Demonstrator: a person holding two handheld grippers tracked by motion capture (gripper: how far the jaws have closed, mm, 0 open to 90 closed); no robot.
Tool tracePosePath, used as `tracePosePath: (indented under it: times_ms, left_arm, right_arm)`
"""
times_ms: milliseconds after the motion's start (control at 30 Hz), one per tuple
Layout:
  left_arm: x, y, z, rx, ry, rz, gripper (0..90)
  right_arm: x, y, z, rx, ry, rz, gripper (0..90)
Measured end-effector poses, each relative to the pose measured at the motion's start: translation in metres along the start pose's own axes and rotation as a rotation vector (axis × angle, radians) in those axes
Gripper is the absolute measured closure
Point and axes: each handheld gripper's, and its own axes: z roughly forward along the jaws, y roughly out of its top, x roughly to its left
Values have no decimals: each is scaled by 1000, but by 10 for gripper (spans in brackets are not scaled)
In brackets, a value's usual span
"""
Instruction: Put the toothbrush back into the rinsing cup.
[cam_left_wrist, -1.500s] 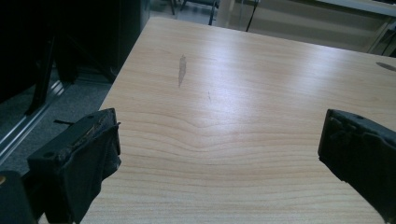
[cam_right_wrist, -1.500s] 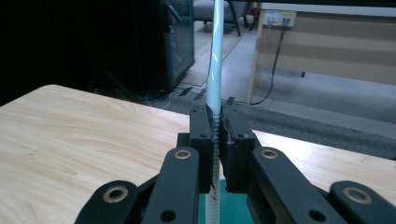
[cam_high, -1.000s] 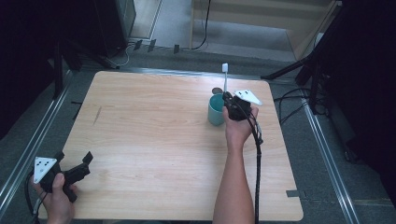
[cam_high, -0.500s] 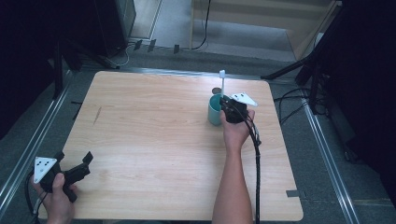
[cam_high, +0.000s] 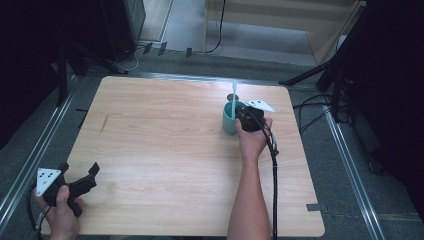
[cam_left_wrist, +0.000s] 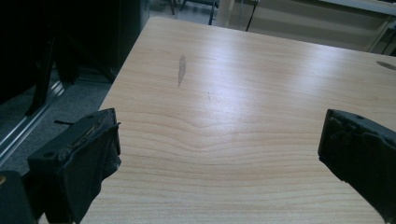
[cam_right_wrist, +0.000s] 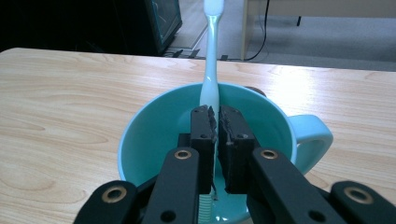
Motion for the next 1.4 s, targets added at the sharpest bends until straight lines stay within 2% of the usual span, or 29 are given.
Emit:
tracePosePath:
  times_ms: [267,367,433,533,633,733,800,867,1200,1400]
  left_arm:
    - [0,0,0,1,0,0,0]
    - [0,0,0,1,1,0,0]
    - [0,0,0,1,0,1,0]
    - [0,0,0,1,1,2,0]
    - [0,0,0,2,2,2,0]
    - [0,0,0,2,1,4,0]
    - [0,0,0,1,1,4,0]
    - [0,0,0,1,2,7,0]
    - [-1,0,0,3,7,11,0]
    - [-1,0,0,2,5,13,0]
  right_arm:
    - [3,8,-5,-56,6,-4,801]
    - [2,10,-9,-70,4,-10,736]
    - [1,11,-12,-73,1,-6,650]
    - [1,13,-17,-98,22,5,492]
    - [2,13,-22,-83,7,-8,333]
    - [1,11,-28,-76,7,-9,122]
    - [0,8,-33,-79,5,-3,13]
    - [-3,4,-38,-78,-4,-5,0]
    - [-22,-22,-72,-124,14,14,0]
    - [-30,-45,-86,-113,20,10,0]
